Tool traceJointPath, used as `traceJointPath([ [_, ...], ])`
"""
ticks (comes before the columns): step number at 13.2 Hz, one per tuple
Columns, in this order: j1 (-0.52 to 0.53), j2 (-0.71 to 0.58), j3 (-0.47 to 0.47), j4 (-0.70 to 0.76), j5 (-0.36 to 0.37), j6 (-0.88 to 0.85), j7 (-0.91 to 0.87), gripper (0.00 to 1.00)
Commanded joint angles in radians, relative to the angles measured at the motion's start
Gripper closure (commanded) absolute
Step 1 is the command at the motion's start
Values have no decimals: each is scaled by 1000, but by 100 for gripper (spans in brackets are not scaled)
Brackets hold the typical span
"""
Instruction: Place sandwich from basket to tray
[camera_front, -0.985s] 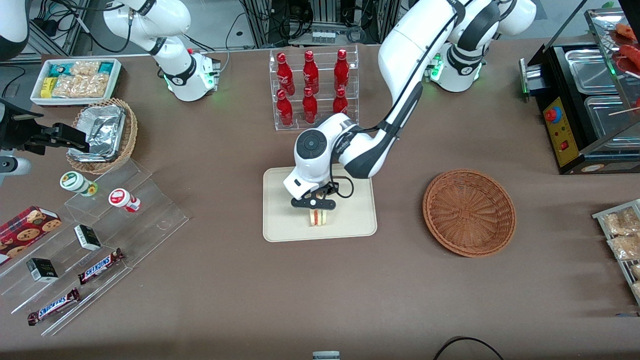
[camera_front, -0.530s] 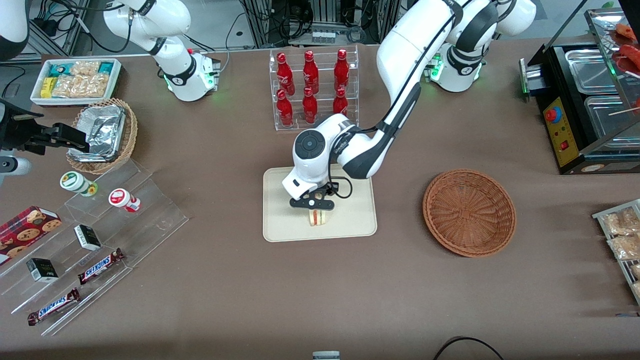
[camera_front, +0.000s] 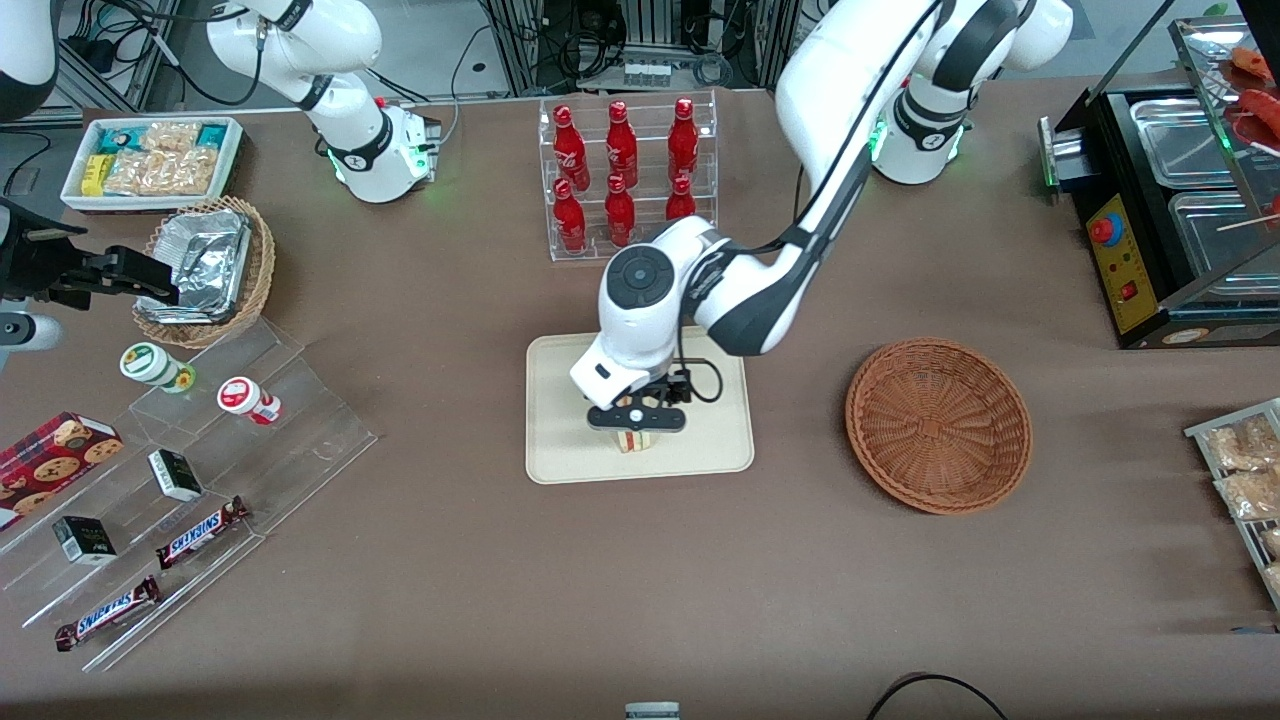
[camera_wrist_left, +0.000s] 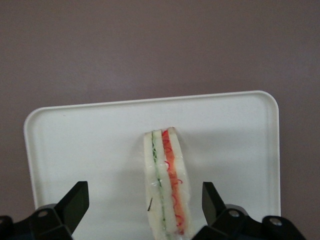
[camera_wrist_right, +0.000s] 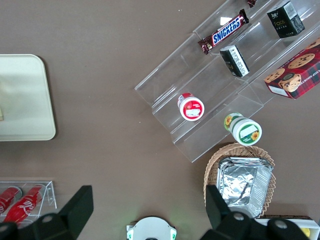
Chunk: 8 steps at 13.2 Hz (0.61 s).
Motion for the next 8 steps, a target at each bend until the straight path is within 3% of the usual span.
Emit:
traceJointPath([
  [1,16,-139,54,-30,4,-124,-46,0],
  [8,233,-533,83,-351,25,-195,24,0],
])
